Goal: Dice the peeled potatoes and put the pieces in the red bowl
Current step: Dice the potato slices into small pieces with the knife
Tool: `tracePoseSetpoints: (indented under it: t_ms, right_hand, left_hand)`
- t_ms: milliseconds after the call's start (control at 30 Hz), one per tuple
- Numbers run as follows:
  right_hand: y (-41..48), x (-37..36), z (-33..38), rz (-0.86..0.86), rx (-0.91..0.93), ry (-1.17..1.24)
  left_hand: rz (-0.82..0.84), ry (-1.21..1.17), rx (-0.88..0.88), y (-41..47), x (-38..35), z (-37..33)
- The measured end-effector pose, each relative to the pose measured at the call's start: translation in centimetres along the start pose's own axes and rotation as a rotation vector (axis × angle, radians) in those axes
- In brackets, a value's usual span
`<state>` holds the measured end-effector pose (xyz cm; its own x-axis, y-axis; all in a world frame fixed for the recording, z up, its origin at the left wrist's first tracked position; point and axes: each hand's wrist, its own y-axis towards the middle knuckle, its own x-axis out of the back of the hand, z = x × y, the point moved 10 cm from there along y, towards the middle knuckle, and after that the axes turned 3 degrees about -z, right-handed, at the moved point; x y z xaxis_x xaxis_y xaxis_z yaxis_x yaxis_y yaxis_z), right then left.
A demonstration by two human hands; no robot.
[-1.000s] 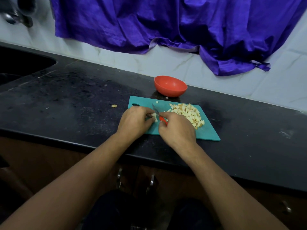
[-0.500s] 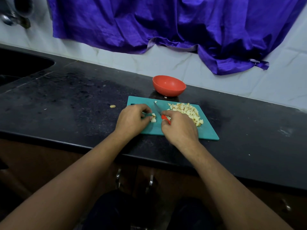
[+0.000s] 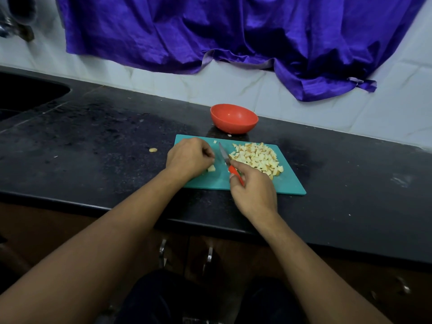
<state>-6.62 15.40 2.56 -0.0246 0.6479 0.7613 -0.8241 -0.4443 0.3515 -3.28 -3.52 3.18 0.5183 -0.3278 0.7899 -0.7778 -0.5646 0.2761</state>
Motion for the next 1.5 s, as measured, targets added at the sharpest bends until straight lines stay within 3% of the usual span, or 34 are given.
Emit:
tracePoseSetpoints:
  t_ms: [167,500,800,1133,1333,1500]
  right_hand:
    - [-0.1,0.0,0.1,-0.013,0.021,0.006]
    - [-0.1,-0.1,0.2,-0.008,0.024,-0.017]
    - [-0.2,0.0,0.6,0.02,0.021,-0.01]
    - [-0.3,0.8,4.2,0.068,0.08,-0.177]
    - [0.0,1.1,3.5,0.072,0.026,-0.182]
    - [-0.5,0.6,4.8,0.072,0.094,-0.207]
  left_hand:
    - [0.003,-0.103,-0.039,-0.1,0.4,0.7]
    - [0.078,-0.038,-0.074,0.1,0.1,0.5]
    - [-0.032,-0.127,-0.062,-1.9,0.7,1.3]
    - [-0.127,-0.199,-0.027,-2.8,1.0,1.6]
    - [-0.133,-0.108,-0.048,-3.1,0.9,1.1]
    - [-0.142,-0.091,-0.083,-3.6,1.2,0.7]
